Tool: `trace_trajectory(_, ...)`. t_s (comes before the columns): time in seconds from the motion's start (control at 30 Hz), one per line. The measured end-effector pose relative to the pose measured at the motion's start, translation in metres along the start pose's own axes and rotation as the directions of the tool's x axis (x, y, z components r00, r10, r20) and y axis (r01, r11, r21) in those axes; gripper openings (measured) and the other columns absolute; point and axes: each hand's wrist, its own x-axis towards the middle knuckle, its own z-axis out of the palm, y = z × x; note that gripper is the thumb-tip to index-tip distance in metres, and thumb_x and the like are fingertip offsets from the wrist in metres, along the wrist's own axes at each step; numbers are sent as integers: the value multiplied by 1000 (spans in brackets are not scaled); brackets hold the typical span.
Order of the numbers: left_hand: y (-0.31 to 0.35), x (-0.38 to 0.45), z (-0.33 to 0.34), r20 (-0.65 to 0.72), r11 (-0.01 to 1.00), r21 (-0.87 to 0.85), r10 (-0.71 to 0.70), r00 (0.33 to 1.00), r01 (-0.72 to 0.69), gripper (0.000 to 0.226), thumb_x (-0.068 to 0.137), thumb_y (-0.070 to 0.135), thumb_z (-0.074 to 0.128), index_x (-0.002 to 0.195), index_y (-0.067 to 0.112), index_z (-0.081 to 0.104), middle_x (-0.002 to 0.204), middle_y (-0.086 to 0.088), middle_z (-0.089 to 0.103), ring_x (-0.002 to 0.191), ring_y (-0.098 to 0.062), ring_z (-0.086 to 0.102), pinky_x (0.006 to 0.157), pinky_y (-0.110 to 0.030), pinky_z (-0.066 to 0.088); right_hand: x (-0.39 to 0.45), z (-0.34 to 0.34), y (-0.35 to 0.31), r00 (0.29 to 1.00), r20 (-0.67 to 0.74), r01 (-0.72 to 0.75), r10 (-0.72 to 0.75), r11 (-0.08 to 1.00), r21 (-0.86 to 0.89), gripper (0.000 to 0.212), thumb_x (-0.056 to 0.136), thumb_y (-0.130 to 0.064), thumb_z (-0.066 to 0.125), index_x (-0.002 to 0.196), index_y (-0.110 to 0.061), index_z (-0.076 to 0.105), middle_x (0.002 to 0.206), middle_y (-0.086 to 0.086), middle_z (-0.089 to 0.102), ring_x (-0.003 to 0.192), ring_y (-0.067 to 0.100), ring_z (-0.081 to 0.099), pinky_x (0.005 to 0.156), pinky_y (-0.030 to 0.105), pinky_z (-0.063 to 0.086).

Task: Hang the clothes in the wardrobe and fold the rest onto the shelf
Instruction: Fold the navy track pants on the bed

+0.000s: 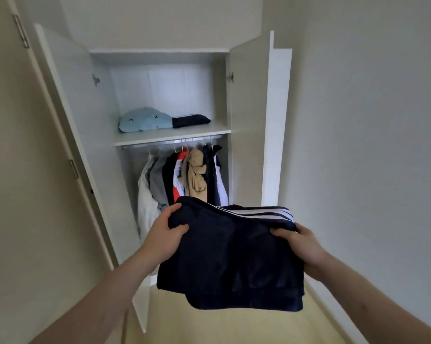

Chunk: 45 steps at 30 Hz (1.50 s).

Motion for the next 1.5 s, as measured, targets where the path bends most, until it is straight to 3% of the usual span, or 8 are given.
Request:
trace_trajectory(0.23,21,122,-49,-92,995,56,90,992,-86,58,95,6,65,148,23,49,132,-1,60,100,-4,60,75,-14,47,116,68,-58,995,51,92,-91,996,-12,40,81,-20,83,118,-15,72,106,6,79,98,27,76,94,47,60)
trace_trajectory(0.4,25,208,-86,-110,989,66,141,984,-134,58,95,7,65,148,23,48,129,3,57,101,-7,59,76,-15,45,187,124,-92,990,49,129,-129,992,7,34,85,-15,79,118,-13,71,105,7,79,99,27,76,91,42,60)
trace_trajectory(0.53,22,276,-115,-111,988,46,149,983,-144,58,94,5,65,147,24,49,121,6,58,94,3,58,73,-12,44,240,168,-112,988,36,149,-148,989,-3,33,85,-13,78,118,-12,72,106,8,79,101,29,75,95,45,59)
trace_trajectory(0.73,19,365,-143,-106,986,39,162,981,-159,59,91,6,67,145,25,52,131,4,57,113,-16,58,90,-25,44,304,216,-137,985,-4,175,-175,984,12,29,86,-10,77,115,-11,73,106,10,78,100,29,74,82,37,60)
trace_trajectory(0.97,21,458,-150,-126,981,47,195,973,-191,57,91,3,67,144,22,53,124,8,57,101,-6,58,74,-9,40,396,244,-166,981,-9,192,-192,981,-10,32,83,-12,79,114,-12,74,105,9,79,98,28,75,85,38,60)
trace_trajectory(1.13,24,530,-145,-134,978,50,209,969,-204,58,91,3,67,145,20,52,131,2,58,113,-15,58,92,-22,45,469,256,-189,977,4,215,-215,976,-6,30,83,-12,79,113,-12,74,104,8,79,96,26,76,81,36,60)
trace_trajectory(1.27,30,603,-129,-167,977,55,215,962,-208,57,92,2,66,145,19,52,125,6,57,103,-9,57,71,-6,41,543,262,-210,972,10,235,-235,972,-9,27,84,-10,79,110,-12,75,101,7,80,94,25,76,81,35,60)
trace_trajectory(1.5,45,711,-103,-207,981,67,194,959,-183,58,94,1,62,148,19,49,122,5,57,84,7,52,61,-3,39,662,266,-248,973,42,225,-225,974,0,28,85,-7,77,113,-10,72,102,10,79,90,25,75,71,31,59)
